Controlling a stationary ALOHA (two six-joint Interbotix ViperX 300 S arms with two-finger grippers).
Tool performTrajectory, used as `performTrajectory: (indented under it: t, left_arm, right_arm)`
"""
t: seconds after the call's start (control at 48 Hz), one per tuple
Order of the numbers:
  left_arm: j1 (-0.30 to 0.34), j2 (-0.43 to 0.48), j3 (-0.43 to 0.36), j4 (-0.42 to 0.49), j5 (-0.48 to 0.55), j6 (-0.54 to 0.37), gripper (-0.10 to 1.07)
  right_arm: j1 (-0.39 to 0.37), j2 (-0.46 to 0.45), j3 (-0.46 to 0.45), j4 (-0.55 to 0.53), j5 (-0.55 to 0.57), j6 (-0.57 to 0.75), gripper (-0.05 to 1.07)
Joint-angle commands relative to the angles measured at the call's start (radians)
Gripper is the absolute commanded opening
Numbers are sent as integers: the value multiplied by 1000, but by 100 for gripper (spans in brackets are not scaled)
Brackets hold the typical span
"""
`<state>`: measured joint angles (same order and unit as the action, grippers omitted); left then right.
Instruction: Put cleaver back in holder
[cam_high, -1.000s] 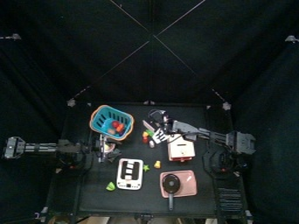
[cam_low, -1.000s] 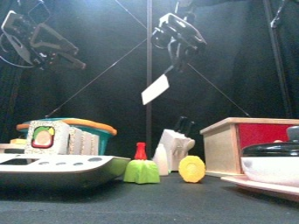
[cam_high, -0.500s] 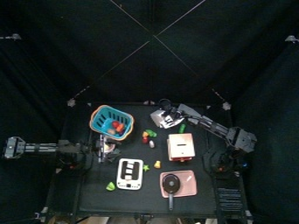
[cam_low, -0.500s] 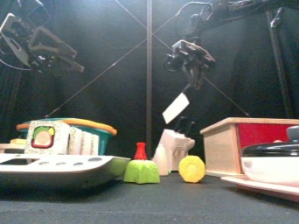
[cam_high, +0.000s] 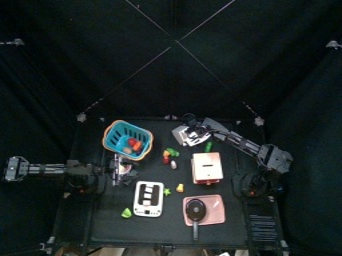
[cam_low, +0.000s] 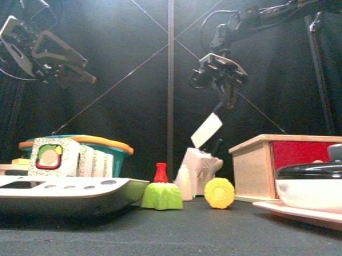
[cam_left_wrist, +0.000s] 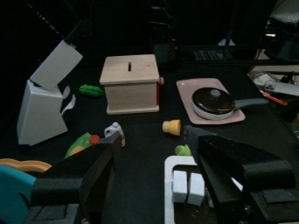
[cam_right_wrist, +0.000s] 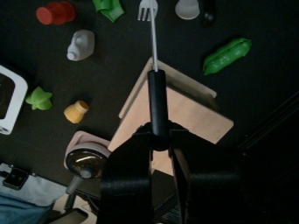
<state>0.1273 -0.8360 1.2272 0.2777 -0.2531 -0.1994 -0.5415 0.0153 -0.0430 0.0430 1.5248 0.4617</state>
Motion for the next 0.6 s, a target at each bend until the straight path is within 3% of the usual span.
performTrajectory:
  t: [0.0, 0.583]
  left_arm:
    - [3, 3, -15, -2, -5, 2, 93]
    - [5, 3, -12, 0, -5, 2, 93]
  right_arm:
    - [-5, -17, -6, -2, 0, -3, 32]
    - [-14, -3, 3, -26, 2, -5, 32]
